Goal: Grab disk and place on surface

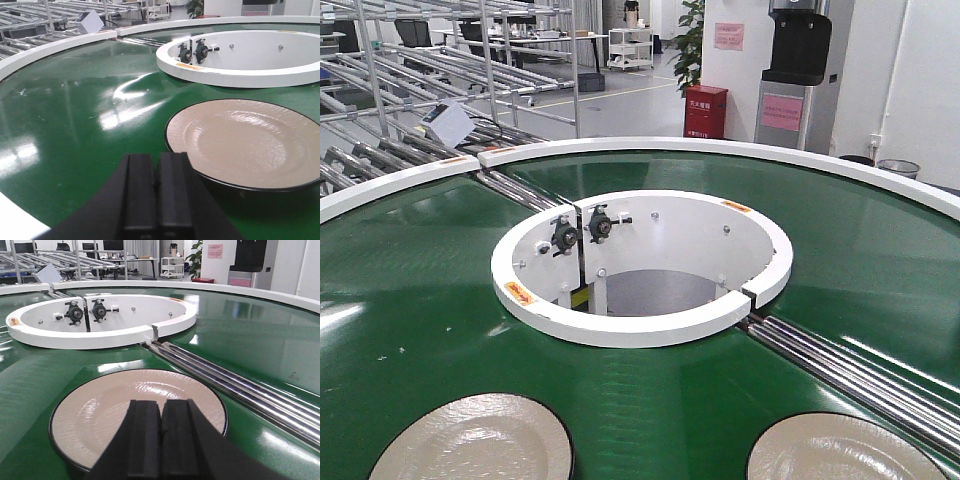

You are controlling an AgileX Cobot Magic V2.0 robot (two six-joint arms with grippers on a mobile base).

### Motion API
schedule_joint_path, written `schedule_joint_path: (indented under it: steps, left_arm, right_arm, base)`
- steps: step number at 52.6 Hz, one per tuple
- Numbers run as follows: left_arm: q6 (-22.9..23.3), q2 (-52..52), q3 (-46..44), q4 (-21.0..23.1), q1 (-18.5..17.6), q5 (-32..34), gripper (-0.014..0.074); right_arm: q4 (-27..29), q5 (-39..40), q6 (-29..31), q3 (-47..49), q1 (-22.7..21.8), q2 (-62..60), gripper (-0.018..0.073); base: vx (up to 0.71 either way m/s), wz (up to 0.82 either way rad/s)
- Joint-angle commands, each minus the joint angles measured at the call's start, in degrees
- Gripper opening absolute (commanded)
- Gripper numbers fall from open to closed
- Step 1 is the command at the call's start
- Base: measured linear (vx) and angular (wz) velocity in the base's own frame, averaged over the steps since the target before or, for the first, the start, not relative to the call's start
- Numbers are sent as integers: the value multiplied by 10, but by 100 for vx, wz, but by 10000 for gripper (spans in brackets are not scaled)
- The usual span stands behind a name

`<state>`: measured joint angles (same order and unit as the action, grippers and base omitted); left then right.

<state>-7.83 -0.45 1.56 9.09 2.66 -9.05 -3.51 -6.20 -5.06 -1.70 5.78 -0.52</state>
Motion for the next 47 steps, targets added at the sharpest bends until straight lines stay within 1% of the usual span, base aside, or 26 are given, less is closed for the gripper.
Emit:
schedule_joint_path:
  steps: [1, 40, 47]
  left_arm:
    - [3, -10, 8, 1, -4, 47, -1]
    - [3, -10, 8, 1, -4, 48, -1]
    - [6, -10, 8, 5, -4, 79, -1]
  right_arm:
    - [-4, 47, 5, -11, -3, -7, -9]
    - [-4, 48, 5, -11, -3, -7, -9]
    - [-3, 70, 4, -11, -3, -7, -9]
  base:
    - [0, 0]
    - [0, 0]
    - [0, 0]
